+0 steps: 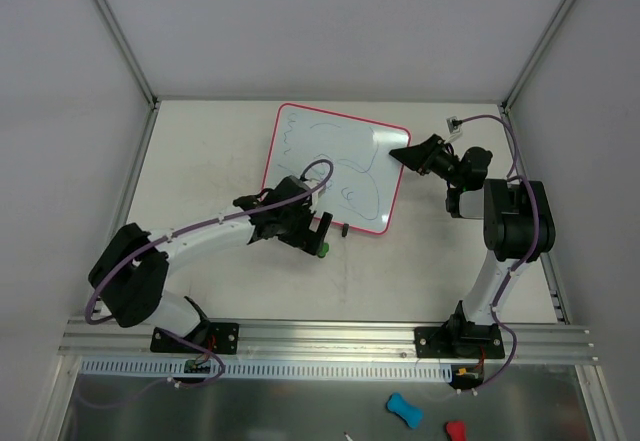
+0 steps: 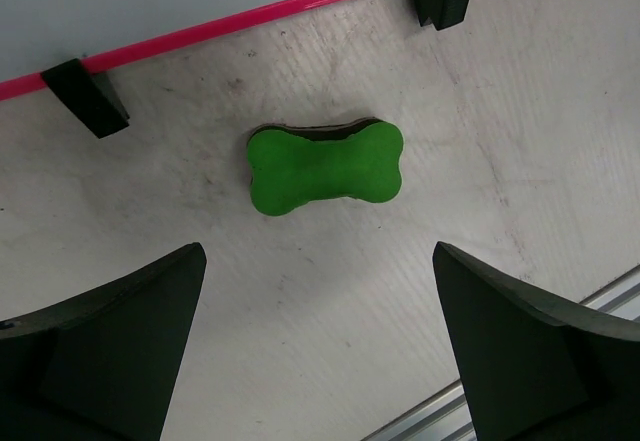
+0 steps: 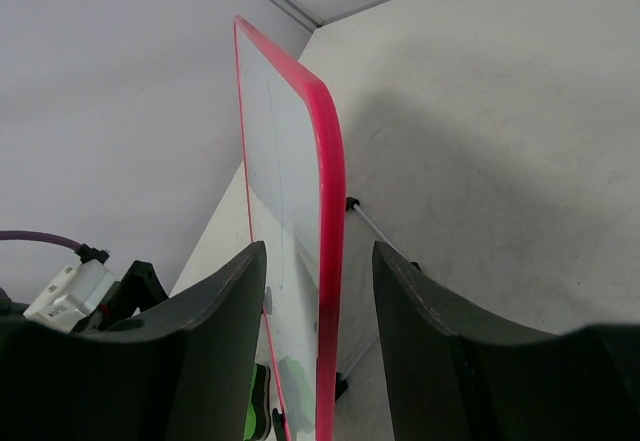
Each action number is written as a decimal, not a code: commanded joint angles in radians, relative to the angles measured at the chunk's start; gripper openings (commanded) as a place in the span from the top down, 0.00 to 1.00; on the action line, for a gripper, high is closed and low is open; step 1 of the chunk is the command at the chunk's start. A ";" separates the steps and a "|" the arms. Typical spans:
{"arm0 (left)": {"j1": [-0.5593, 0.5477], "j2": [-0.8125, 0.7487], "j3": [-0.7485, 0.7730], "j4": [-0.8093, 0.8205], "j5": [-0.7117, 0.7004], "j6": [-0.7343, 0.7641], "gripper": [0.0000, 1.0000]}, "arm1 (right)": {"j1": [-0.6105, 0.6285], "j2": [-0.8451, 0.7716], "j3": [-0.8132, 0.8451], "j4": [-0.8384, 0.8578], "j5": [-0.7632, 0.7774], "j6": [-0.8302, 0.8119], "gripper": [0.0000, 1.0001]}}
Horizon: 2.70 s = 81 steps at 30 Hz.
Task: Erase the whiteboard
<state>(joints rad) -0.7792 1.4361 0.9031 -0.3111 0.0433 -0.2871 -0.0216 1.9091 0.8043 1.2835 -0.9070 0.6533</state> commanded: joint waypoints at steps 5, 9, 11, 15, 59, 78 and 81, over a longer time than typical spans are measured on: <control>-0.038 0.087 0.091 0.024 -0.037 0.016 0.01 | 0.005 0.004 0.019 0.066 -0.030 -0.020 0.51; -0.048 0.132 0.117 0.030 -0.086 -0.001 0.01 | 0.005 0.002 0.018 0.066 -0.030 -0.018 0.51; -0.052 0.162 0.131 0.030 -0.089 -0.011 0.01 | 0.005 0.004 0.019 0.066 -0.030 -0.018 0.51; -0.055 0.205 0.140 0.035 -0.106 -0.024 0.01 | 0.005 0.002 0.018 0.066 -0.032 -0.017 0.51; 0.122 -0.115 -0.269 -0.011 -0.155 -0.363 0.28 | 0.002 0.008 0.024 0.069 -0.029 -0.006 0.49; 0.313 -0.321 -0.244 -0.049 0.036 -0.121 0.01 | 0.002 0.008 0.019 0.082 -0.032 0.002 0.48; 0.250 -0.345 -0.218 -0.037 0.017 -0.046 0.01 | 0.003 0.008 0.022 0.085 -0.033 0.009 0.48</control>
<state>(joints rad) -0.4866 1.1286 0.6334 -0.3496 0.0063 -0.4927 -0.0216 1.9091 0.8043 1.2835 -0.9138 0.6556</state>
